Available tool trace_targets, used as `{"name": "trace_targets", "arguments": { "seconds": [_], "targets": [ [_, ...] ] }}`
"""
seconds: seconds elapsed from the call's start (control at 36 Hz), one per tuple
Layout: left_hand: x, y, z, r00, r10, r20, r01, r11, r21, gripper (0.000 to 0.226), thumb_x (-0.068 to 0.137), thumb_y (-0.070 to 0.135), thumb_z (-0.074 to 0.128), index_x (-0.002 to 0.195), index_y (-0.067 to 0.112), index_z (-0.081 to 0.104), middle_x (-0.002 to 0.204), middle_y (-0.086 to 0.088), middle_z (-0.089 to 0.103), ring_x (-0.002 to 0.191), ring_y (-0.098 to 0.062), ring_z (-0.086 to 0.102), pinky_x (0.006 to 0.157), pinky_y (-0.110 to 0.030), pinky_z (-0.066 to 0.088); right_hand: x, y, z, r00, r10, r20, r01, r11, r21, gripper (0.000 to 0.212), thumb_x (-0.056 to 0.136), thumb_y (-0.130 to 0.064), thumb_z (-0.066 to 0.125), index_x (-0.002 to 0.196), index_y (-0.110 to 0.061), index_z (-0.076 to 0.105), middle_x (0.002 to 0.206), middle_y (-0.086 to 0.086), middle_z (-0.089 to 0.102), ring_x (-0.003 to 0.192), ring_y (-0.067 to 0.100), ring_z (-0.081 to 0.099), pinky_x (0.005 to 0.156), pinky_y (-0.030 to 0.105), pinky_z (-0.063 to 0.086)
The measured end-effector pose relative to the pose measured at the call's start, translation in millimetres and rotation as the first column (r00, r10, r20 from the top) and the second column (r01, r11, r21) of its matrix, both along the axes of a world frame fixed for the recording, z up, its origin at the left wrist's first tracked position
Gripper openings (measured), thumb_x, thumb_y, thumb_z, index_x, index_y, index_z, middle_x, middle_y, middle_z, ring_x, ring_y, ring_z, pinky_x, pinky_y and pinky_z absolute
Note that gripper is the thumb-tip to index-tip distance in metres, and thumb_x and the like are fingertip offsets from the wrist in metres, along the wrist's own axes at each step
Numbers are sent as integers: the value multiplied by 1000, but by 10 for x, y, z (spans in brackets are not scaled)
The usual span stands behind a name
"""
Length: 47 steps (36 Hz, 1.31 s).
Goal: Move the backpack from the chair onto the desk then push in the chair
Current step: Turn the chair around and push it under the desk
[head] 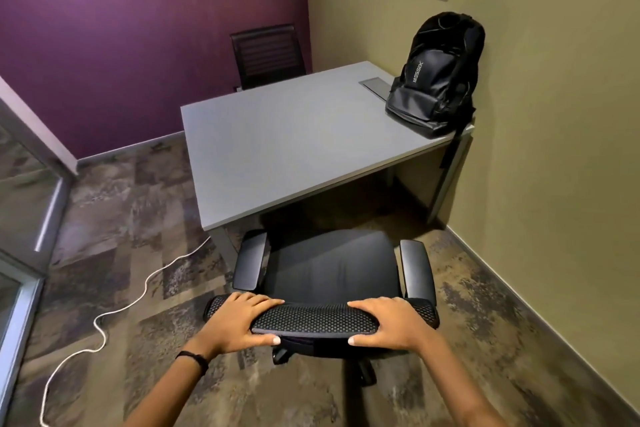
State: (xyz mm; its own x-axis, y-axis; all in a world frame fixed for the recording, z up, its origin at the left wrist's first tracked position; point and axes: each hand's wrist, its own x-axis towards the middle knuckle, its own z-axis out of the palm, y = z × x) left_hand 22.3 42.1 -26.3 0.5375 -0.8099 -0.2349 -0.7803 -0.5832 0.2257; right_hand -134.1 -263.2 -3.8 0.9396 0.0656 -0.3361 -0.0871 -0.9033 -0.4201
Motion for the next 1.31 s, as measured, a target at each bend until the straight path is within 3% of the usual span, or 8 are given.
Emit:
{"name": "trace_targets", "arguments": {
  "seconds": [0.14, 0.42, 0.53, 0.61, 0.72, 0.86, 1.03, 1.31],
  "targets": [
    [3, -38, -33, 999, -16, 29, 14, 998, 61, 87, 71, 89, 27, 144, 42, 22, 143, 12, 43, 129, -11, 40, 108, -33, 27, -108, 35, -80, 994, -7, 108, 15, 997, -78, 82, 74, -82, 33, 140, -34, 34, 141, -10, 48, 127, 12, 44, 105, 36, 34],
    [73, -73, -13, 998, -59, 26, 58, 998, 21, 91, 70, 90, 29, 143, 36, 28, 139, 9, 49, 124, -10, 47, 105, -29, 32, -81, 28, -53, 996, -38, 80, 42, 997, -57, 86, 73, -84, 33, 140, -32, 36, 142, -10, 47, 129, 10, 43, 109, 36, 31],
    [79, -54, -23, 975, -113, 191, 126, 990, -60, 79, 75, 86, 32, 133, 34, 46, 117, 16, 65, 101, -1, 63, 86, -20, 49, -71, 31, -36, 996, -49, 79, 52, 998, -44, 84, 73, -83, 35, 140, -31, 36, 142, -10, 47, 129, 10, 42, 109, 35, 31],
    [78, -90, 27, 973, -130, 189, 141, 989, -49, 74, 76, 85, 29, 124, 34, 54, 105, 21, 69, 90, 4, 65, 75, -16, 53, -77, 15, -36, 995, -52, 82, 56, 998, -42, 85, 73, -83, 35, 140, -31, 37, 142, -10, 47, 129, 10, 43, 109, 35, 31],
    [84, -113, 47, 980, -91, 176, 105, 992, -69, 80, 75, 85, 33, 132, 31, 49, 121, 11, 65, 106, -8, 62, 93, -27, 47, -50, -17, -41, 994, -61, 90, 65, 997, -36, 86, 72, -85, 34, 139, -32, 38, 141, -11, 48, 128, 9, 43, 108, 35, 32],
    [78, -177, 67, 991, -56, 120, 62, 997, -46, 84, 74, 86, 32, 136, 32, 44, 129, 9, 60, 115, -11, 56, 101, -29, 40, -34, -48, -53, 989, -63, 130, 69, 997, -43, 88, 70, -86, 33, 137, -31, 41, 138, -11, 51, 126, 9, 46, 106, 33, 33],
    [55, -209, 69, 973, -74, 220, 97, 991, -97, 75, 75, 85, 34, 126, 32, 54, 114, 13, 68, 101, -6, 64, 89, -25, 51, -23, -95, -65, 987, -69, 146, 76, 996, -43, 88, 68, -88, 33, 136, -32, 43, 137, -13, 52, 124, 7, 47, 105, 32, 35],
    [-5, -303, 43, 993, -16, 115, 23, 998, -54, 88, 73, 89, 28, 136, 30, 44, 130, 8, 59, 116, -13, 56, 101, -30, 39, -19, -219, -27, 978, -52, 201, 67, 995, -70, 89, 66, -89, 33, 133, -33, 47, 132, -16, 56, 120, 3, 50, 99, 26, 39]
  ]
}}
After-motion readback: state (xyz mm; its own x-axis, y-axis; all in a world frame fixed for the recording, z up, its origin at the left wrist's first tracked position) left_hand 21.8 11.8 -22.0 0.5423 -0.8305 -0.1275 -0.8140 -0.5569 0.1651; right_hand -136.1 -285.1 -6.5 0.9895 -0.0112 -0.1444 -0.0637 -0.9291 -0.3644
